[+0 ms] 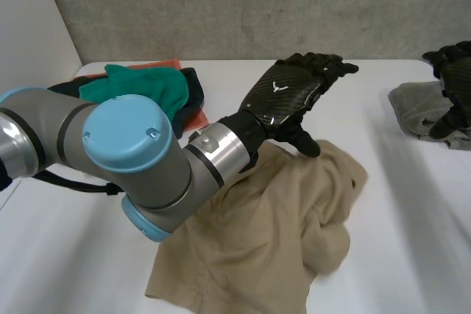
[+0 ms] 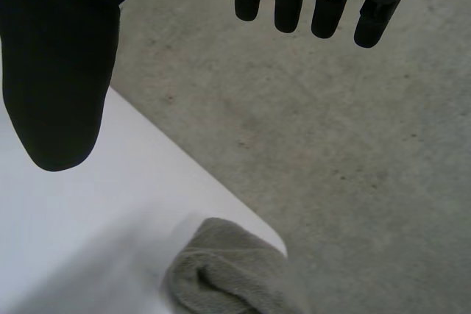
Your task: Fold the laundry.
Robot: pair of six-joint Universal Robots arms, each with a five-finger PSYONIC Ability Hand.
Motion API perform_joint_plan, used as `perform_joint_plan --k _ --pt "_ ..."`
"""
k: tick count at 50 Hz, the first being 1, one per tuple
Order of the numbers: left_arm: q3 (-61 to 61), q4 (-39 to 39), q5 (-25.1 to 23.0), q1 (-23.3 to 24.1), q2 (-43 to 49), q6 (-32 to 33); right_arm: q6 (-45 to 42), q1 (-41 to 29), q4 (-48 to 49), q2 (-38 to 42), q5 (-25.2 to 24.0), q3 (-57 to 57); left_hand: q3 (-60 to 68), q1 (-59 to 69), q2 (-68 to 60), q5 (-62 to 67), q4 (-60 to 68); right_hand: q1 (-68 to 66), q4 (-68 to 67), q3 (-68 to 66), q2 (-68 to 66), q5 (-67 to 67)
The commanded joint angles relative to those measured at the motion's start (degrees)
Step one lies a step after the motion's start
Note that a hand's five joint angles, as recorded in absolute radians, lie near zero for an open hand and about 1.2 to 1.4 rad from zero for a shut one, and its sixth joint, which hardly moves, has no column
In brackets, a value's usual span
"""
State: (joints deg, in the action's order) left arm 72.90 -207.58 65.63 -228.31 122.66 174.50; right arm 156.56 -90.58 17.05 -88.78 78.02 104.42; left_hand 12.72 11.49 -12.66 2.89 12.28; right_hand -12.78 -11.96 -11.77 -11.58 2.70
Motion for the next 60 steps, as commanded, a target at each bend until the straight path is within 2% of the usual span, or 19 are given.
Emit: perform_joint_plan --k 1,3,8,12,13,16,17,20,24,30,34,41,44,52,60 --pt "1.46 0.95 0.64 -8.01 -6.63 1.46 -0.56 -2.92 -0.35 3.00 -4.28 1.57 -2.34 -1.11 2.28 -2.51 -1.90 2.78 1.96 1.77 1.58 -2.70" --pt "1.81 2.09 0.64 -13.00 -8.92 2.24 -0.73 -6.16 -0.43 3.08 -7.43 2.71 -2.00 -0.78 1.95 -2.17 -1.57 2.78 1.96 1.77 1.58 -2.70" --pt "1.55 4.55 0.73 -19.36 -8.49 6.10 -0.91 -13.29 -2.80 2.03 -15.08 5.09 -0.99 0.23 0.94 -1.16 -0.56 2.78 1.96 1.77 1.58 -2.70" --pt "-0.29 7.01 0.73 -22.35 -3.14 17.16 -2.22 -18.57 -4.83 2.38 -18.69 5.80 -0.82 0.40 0.77 -0.99 -0.39 2.78 1.96 1.77 1.58 -2.70" --pt "-1.43 8.06 0.81 -22.96 -0.08 22.76 -3.27 -20.49 -5.00 2.99 -18.87 5.88 -0.49 0.73 0.43 -0.66 -0.05 2.78 1.96 1.77 1.58 -2.70" --pt "-3.63 9.83 0.99 -23.93 4.42 30.61 -5.47 -22.44 -5.01 5.36 -18.52 5.97 -0.48 0.74 0.43 -0.66 -0.05 2.78 1.96 1.77 1.58 -2.70" --pt "-5.29 10.79 1.43 -24.20 7.48 35.60 -7.05 -23.40 -5.01 7.98 -18.09 5.80 -0.48 0.74 0.43 -0.66 -0.05 2.78 1.96 1.77 1.58 -2.70" --pt "-9.07 11.85 3.62 -23.94 13.19 42.65 -10.47 -23.94 -5.01 12.20 -15.81 5.18 -0.15 1.07 0.10 -0.32 0.28 2.78 1.96 1.77 1.58 -2.70" --pt "-13.90 11.85 5.38 -23.67 19.09 48.20 -14.26 -24.11 -4.92 13.72 -11.68 4.92 0.69 1.91 -0.74 0.52 1.12 2.78 1.96 1.77 1.58 -2.70" --pt "-21.64 12.47 5.74 -23.50 25.69 49.71 -15.59 -24.03 -4.39 14.07 -9.12 5.27 3.04 4.26 -3.10 2.87 3.48 2.78 1.96 1.77 1.58 -2.70" --pt "-26.65 12.64 6.00 -23.67 29.12 49.71 -15.41 -24.03 -4.30 14.16 -9.03 5.62 14.62 15.85 -14.68 14.45 15.06 2.78 1.96 1.77 1.58 -2.70" --pt "-30.44 13.34 6.09 -24.64 33.17 50.76 -15.32 -23.76 -4.13 14.16 -8.94 5.62 20.37 21.59 -20.42 20.20 20.80 2.78 1.96 1.77 1.58 -2.70" --pt "-31.93 14.49 6.53 -26.13 34.22 52.08 -15.32 -23.59 -4.04 14.16 -8.85 5.44 28.10 29.32 -28.15 27.92 28.53 2.78 1.96 1.77 1.58 -2.70" --pt "-36.94 14.84 11.79 -29.29 36.60 55.06 -15.41 -23.15 -3.95 14.25 -8.68 5.09 66.74 67.96 -66.79 66.57 67.17 2.78 1.96 1.77 1.58 -2.70" --pt "-41.60 10.89 19.80 -34.39 37.56 60.61 -15.32 -23.41 -3.95 14.25 -8.59 5.01 67.28 68.51 -67.34 67.11 67.72 2.78 1.96 1.77 1.58 -2.70"
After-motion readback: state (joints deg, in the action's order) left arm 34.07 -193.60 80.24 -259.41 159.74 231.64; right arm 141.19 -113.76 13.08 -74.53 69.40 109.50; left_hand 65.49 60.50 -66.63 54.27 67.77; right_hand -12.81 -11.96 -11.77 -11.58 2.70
